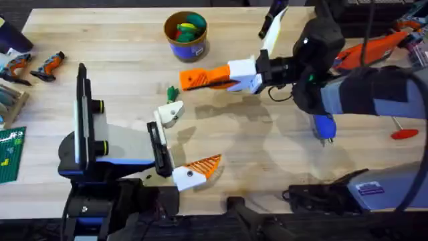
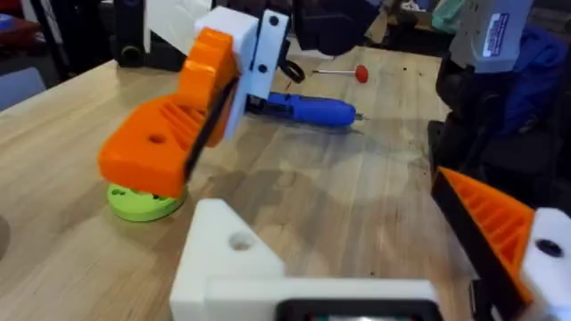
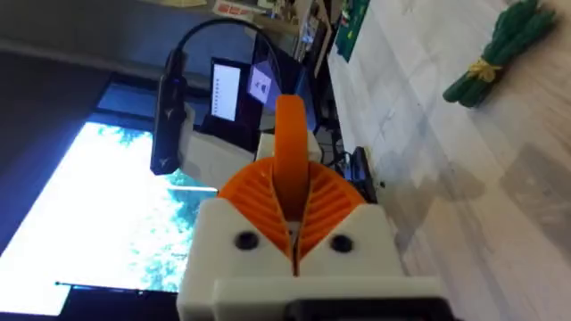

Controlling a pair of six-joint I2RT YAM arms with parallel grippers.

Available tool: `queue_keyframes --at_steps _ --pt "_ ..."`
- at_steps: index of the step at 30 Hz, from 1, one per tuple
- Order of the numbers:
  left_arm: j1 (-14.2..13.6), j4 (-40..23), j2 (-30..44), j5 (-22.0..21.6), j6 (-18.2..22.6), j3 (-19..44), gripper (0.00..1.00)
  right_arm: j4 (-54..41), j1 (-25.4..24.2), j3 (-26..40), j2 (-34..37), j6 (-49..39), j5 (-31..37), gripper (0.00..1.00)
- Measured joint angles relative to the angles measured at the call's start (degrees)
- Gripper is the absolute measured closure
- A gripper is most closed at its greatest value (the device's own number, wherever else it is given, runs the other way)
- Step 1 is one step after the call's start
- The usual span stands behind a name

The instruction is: Pick up the gripper from the table and insert it into the empty holder that is missing its gripper. Then pick up a screw, insert it into the mounting hole, and use the screwdriver to tighten it. Finally, clean up the table by picking up the vegetable and placing it into the bucket.

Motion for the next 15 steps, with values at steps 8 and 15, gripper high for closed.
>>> queue_keyframes --at_steps 8,15 --pt "0.0 0.0 0.0 0.0 0.0 0.0 0.015 6.6 -2.0 -4.2 0.5 4.7 -4.9 0.986" --pt "0.0 0.0 0.0 0.0 0.0 0.0 0.015 7.2 -3.0 -5.6 0.5 6.9 -9.6 0.986"
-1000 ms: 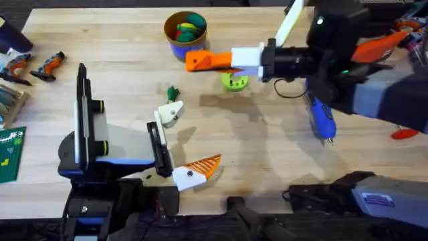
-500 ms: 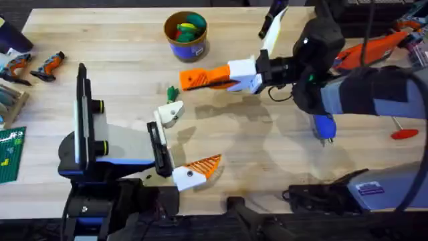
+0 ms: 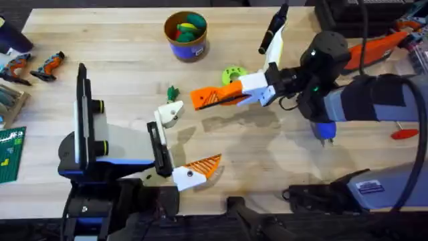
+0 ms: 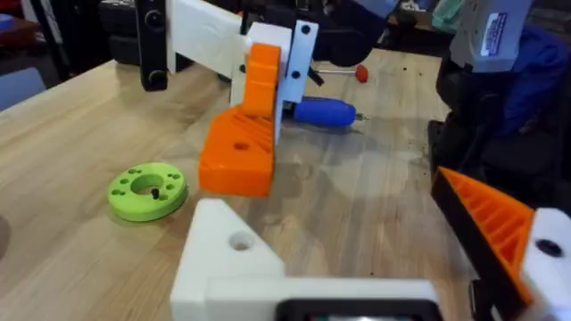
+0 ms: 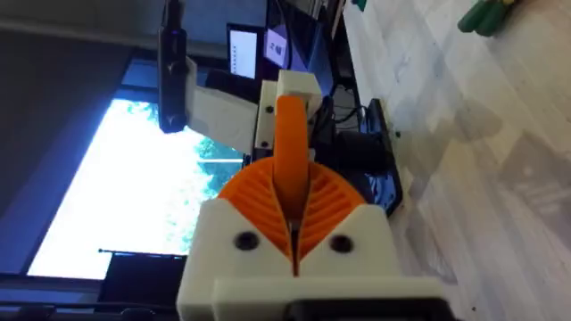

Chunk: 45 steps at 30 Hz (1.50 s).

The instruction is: Pick up the gripper from the table and insert it into the empty holder that is missing its gripper. Then pick up a screw, insert it into the mounting hole, and use the screwdriver to tighten it. Finally, clean up the table by picking up the vegetable and placing it into the bucket.

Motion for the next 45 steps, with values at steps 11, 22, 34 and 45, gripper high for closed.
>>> queue_keyframes --at_steps 11,22,34,45 --pt "0.0 0.0 0.0 0.0 0.0 0.0 0.015 4.8 3.2 -3.5 0.0 1.9 -0.2 0.986" --pt "0.0 0.0 0.0 0.0 0.0 0.0 0.015 5.3 8.3 -6.6 0.0 4.3 6.0 0.986" --pt "0.0 0.0 0.0 -0.3 0.0 0.0 0.015 8.8 10.8 -7.7 0.0 4.7 10.4 0.986" --pt "0.0 0.0 0.0 0.0 0.0 0.0 0.015 10.7 10.8 -7.7 0.0 4.0 10.6 0.987"
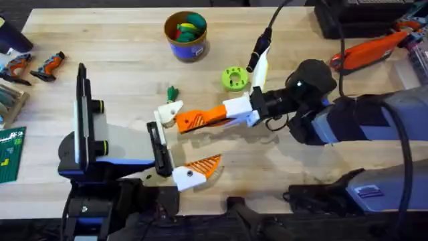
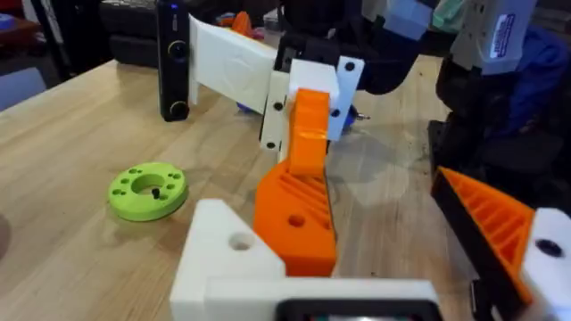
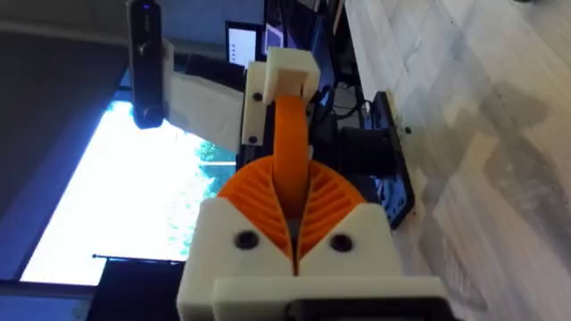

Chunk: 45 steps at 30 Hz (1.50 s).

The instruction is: Pick up the gripper from the table and insert it into the empty holder that is missing its gripper. Then pick up a screw, insert it into the mounting hole, and use the screwdriver to tighten it. Finally, clean up the table by picking up the vegetable and placing it into the bucket.

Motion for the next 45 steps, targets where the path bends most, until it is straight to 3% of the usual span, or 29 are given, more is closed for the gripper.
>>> queue_keyframes --at_steps 20,31,45 --pt "0.0 0.0 0.0 0.0 0.0 0.0 0.015 0.0 0.4 0.0 0.0 -0.3 1.6 0.987" --pt "0.0 0.0 0.0 -0.5 0.0 0.0 0.015 -0.5 1.8 0.0 -0.4 -0.1 5.8 0.988" --pt "0.0 0.0 0.0 -0.4 0.0 0.0 0.014 -6.5 3.1 3.4 -0.6 -0.1 7.5 0.99"
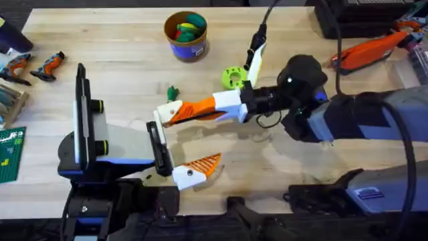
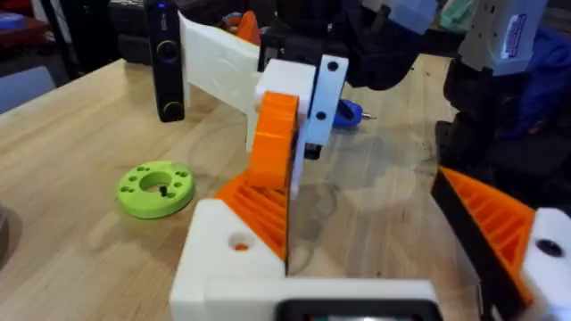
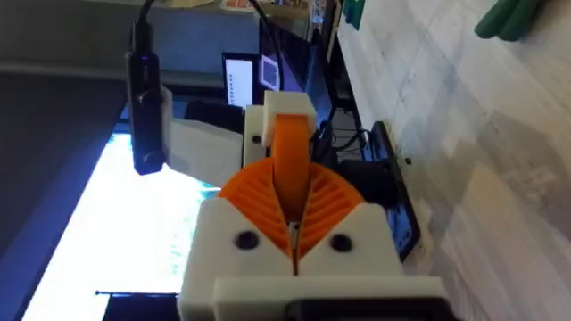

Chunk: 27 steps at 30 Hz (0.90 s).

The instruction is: Pick up the gripper from the table and insert it into the empty holder that is missing its gripper. Then pick up a screw, insert it into the mounting hole, and use the screwdriver to tighten it. Finally, clean up the table by picking up the vegetable and placing it into the bucket.

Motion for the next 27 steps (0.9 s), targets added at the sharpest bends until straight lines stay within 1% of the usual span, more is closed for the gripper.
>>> queue_keyframes --at_steps 4,9,27 --pt "0.0 0.2 0.0 -1.0 0.0 0.0 0.014 -0.4 0.3 2.0 1.6 0.0 -0.5 0.99" --pt "0.1 0.2 0.0 -1.2 0.0 0.0 0.015 -0.5 1.3 4.0 3.3 -0.2 -1.0 0.99" --pt "0.1 0.2 0.0 -1.4 0.0 0.0 0.015 -0.5 1.4 4.3 3.5 -0.2 -0.9 0.989"
